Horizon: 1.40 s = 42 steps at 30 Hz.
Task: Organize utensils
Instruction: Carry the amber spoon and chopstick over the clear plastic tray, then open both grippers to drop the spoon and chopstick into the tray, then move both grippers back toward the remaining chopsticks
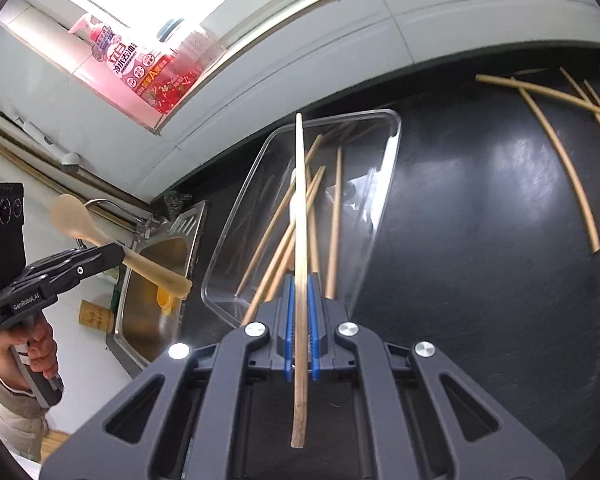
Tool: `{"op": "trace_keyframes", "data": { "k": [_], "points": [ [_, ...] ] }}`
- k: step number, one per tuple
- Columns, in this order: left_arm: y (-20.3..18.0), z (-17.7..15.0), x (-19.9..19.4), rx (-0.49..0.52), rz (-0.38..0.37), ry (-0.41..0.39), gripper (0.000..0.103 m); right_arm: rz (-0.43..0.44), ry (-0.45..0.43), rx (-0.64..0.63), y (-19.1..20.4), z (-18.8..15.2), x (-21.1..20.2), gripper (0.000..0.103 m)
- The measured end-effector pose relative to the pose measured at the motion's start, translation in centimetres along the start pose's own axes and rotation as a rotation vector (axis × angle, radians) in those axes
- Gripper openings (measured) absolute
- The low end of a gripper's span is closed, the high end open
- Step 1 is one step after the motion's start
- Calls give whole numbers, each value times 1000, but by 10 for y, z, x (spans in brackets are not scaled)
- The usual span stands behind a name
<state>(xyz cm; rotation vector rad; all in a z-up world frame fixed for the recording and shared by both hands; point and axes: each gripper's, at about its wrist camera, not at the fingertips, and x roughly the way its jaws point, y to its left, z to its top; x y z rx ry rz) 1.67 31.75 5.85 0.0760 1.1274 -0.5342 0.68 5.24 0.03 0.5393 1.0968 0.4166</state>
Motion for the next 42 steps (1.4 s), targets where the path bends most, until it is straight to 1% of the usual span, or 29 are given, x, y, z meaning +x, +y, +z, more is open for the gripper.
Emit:
{"op": "trace_keyframes", "data": {
  "k": [4,6,10,14,20,21,22,24,25,26,27,28,29,30,31,33,36,37,38,39,41,42],
  "points": [
    [19,2,16,41,13,93,8,-5,8,20,9,-3,14,7],
    [23,2,27,57,9,127,8,-11,12,24,12,-1,18,7],
    [25,13,53,83,-4,176,8,-48,1,-5,20,6,26,7],
    [30,26,77,73,-17,214,8,-70,-2,-6,23,12,33,7],
    [40,40,98,46,-32,246,8,-91,4,19,20,13,44,7],
    [40,42,102,41,-41,260,8,-96,6,22,20,14,47,7],
    [41,44,110,32,-59,292,8,-109,7,21,19,14,50,7],
    [41,50,123,33,-71,332,8,-129,20,2,20,15,57,7],
    [40,55,127,30,-69,341,9,-137,22,-7,21,14,59,7],
    [40,63,126,15,-60,324,11,-145,20,-26,22,12,59,8],
    [41,71,123,0,-61,304,22,-157,11,-48,24,8,57,18],
    [41,77,116,-19,-69,272,56,-178,4,-71,25,5,54,66],
    [44,85,108,-37,-70,228,79,-215,-17,-110,26,-1,48,94],
    [47,93,97,-49,-53,172,97,-234,-39,-139,27,-5,43,97],
    [48,100,88,-50,-36,138,97,-265,-60,-184,26,-10,35,97],
    [52,109,72,-69,-19,83,97,-309,-112,-224,19,-20,16,97],
    [46,114,65,-65,6,52,97,-424,-191,-252,-4,-37,-14,97],
    [42,114,64,-61,6,47,97,-471,-209,-248,-17,-43,-23,97],
    [36,112,65,-55,6,44,97,-503,-211,-233,-28,-48,-30,97],
    [27,111,70,-41,3,57,97,-528,-205,-203,-43,-51,-37,97],
    [4,108,79,6,-4,83,97,-554,-195,-136,-68,-55,-48,97],
    [-6,108,81,27,0,83,97,-562,-193,-99,-80,-55,-53,97]
  ]
}}
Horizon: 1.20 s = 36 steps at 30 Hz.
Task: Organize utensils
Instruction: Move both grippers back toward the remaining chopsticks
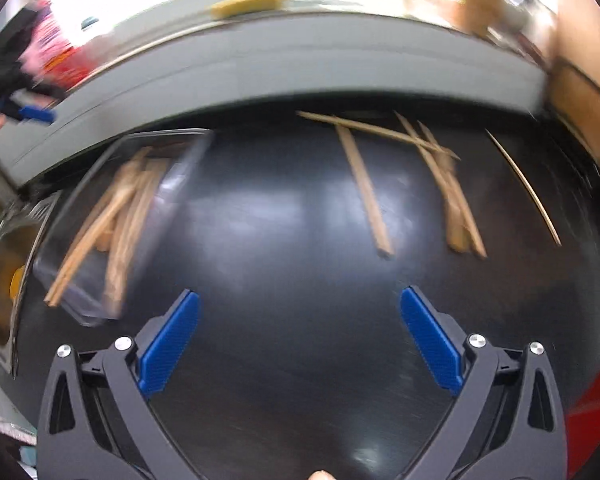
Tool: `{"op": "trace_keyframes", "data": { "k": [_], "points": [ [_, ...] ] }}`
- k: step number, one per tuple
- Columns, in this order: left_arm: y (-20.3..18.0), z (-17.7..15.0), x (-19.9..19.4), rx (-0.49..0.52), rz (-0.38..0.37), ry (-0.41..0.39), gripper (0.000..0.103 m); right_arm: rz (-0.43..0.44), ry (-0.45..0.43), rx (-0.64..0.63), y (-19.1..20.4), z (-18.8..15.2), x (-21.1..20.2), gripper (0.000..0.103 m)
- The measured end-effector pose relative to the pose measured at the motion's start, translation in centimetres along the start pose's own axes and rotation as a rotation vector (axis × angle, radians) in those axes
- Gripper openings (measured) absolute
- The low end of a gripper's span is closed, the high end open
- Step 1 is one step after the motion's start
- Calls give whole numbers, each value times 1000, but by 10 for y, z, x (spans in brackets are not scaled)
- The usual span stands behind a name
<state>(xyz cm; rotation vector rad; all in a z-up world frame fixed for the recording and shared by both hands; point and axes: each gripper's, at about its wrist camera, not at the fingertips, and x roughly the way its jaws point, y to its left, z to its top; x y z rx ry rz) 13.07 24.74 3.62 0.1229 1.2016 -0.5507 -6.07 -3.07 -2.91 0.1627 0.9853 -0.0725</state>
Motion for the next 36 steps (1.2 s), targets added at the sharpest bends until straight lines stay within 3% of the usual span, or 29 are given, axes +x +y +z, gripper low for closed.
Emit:
{"op": "trace_keyframes", "data": {
  "k": [3,8,13,19,24,29,36],
  "points": [
    [-40,2,15,46,-12,-1,97,-20,17,80,-42,-2,0,97],
    [-98,12,41,73,-75,37,97,-14,22,90,-84,2,-4,97],
    [-161,19,80,114,-53,72,97,-37,38,110,-137,8,-3,97],
    [-209,19,133,-7,-74,94,97,-62,72,140,-216,12,14,97],
    [-229,24,170,-123,22,71,97,-89,51,92,-272,35,37,97],
    [-246,35,198,-189,126,62,97,-74,97,6,-306,63,76,97],
    [-258,49,227,-274,148,94,97,-91,129,-28,-333,91,120,97]
  ]
}}
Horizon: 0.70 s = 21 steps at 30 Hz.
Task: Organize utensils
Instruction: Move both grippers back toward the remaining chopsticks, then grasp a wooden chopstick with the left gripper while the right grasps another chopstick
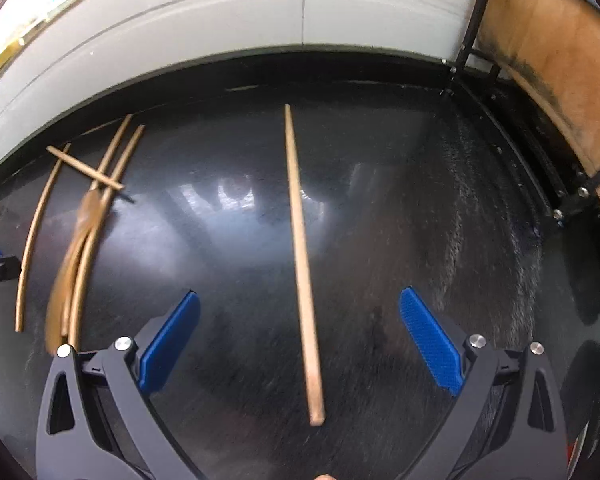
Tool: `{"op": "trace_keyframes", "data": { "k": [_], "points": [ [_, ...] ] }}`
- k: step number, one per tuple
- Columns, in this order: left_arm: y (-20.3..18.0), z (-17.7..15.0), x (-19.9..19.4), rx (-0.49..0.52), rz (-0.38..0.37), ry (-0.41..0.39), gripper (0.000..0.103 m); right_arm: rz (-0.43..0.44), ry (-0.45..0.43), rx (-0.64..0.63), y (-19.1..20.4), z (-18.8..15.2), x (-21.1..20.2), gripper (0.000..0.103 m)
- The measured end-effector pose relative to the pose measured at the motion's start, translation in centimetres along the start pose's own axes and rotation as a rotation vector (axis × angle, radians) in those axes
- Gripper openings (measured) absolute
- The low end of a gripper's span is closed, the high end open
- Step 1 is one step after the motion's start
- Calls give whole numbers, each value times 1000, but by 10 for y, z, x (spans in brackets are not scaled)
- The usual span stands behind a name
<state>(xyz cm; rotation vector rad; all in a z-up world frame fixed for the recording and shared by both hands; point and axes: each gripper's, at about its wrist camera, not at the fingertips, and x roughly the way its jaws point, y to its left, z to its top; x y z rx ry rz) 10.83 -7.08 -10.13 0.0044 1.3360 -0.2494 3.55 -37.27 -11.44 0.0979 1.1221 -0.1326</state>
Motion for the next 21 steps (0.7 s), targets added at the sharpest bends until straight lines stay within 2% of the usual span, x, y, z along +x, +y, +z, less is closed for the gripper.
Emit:
{"op": "trace_keyframes", "data": {
  "k": [4,8,11,17,21],
  "points": [
    [-3,4,7,-32,35,-22,97,8,43,-2,-5,2,16,97],
    [-9,8,18,-55,57,-5,97,19,19,12,-10,4,18,97],
    [-17,13,25,-33,153,-25,98,30,25,-6,-5,9,21,98],
    [-24,24,28,-81,168,-80,98,55,3,-49,2,24,29,98],
    [-30,37,32,-55,162,-92,98,51,-36,-35,2,33,34,98]
  ]
}}
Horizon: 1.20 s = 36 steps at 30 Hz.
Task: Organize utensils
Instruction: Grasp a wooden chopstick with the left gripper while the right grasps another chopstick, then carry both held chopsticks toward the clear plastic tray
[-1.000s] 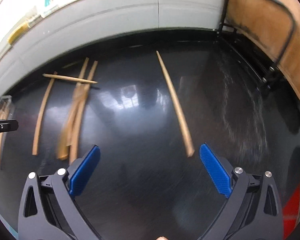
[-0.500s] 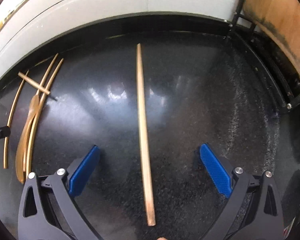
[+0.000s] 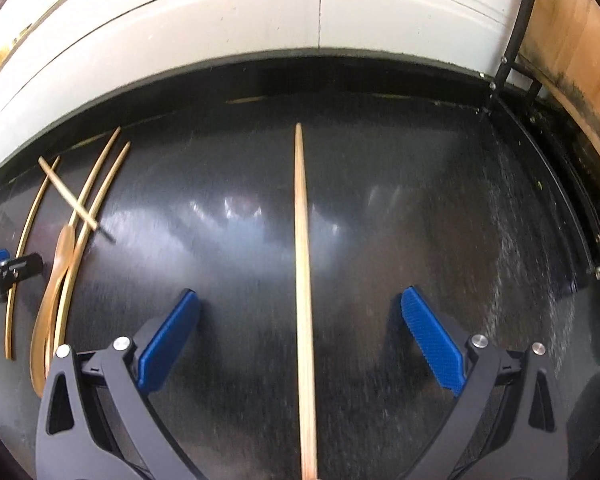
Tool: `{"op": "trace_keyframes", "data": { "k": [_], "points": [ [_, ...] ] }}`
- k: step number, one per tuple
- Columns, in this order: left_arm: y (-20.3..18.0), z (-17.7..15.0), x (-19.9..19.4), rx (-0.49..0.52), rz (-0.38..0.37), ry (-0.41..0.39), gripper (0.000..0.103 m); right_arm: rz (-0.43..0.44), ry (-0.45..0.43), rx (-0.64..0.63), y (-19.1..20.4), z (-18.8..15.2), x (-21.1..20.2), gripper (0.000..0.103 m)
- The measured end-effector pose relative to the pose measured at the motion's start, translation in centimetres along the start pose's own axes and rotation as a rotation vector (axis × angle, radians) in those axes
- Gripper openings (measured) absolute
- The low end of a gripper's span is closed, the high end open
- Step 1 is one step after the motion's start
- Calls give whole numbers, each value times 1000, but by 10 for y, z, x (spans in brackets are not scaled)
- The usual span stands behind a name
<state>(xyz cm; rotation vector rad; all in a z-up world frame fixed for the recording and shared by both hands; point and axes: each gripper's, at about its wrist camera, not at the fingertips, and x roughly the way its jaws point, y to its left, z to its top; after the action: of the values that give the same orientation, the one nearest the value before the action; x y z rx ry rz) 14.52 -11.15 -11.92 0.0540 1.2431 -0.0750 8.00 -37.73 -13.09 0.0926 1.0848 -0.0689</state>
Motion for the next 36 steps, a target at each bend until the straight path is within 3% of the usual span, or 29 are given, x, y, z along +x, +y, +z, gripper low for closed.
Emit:
{"op": "trace_keyframes", "data": {
  "k": [9,17,18,19,20,30,36],
  "points": [
    [-8,11,2,-21,10,-75,98,-20,-18,27,2,12,5,98],
    [-16,-4,-3,-79,38,-105,98,-7,-21,9,1,13,7,95],
    [-16,-5,-4,-67,27,-102,85,-11,-49,13,2,12,4,88],
    [-20,-6,-11,-44,32,-142,4,-19,-83,11,4,9,-1,54],
    [-24,-6,-15,-7,40,-158,7,-28,-95,7,5,6,-6,7],
    [-3,-18,-33,-40,-148,-95,5,3,-43,102,4,0,-28,7],
    [13,-35,-69,-49,-198,-142,5,85,-92,213,4,-1,-71,7]
  ]
}}
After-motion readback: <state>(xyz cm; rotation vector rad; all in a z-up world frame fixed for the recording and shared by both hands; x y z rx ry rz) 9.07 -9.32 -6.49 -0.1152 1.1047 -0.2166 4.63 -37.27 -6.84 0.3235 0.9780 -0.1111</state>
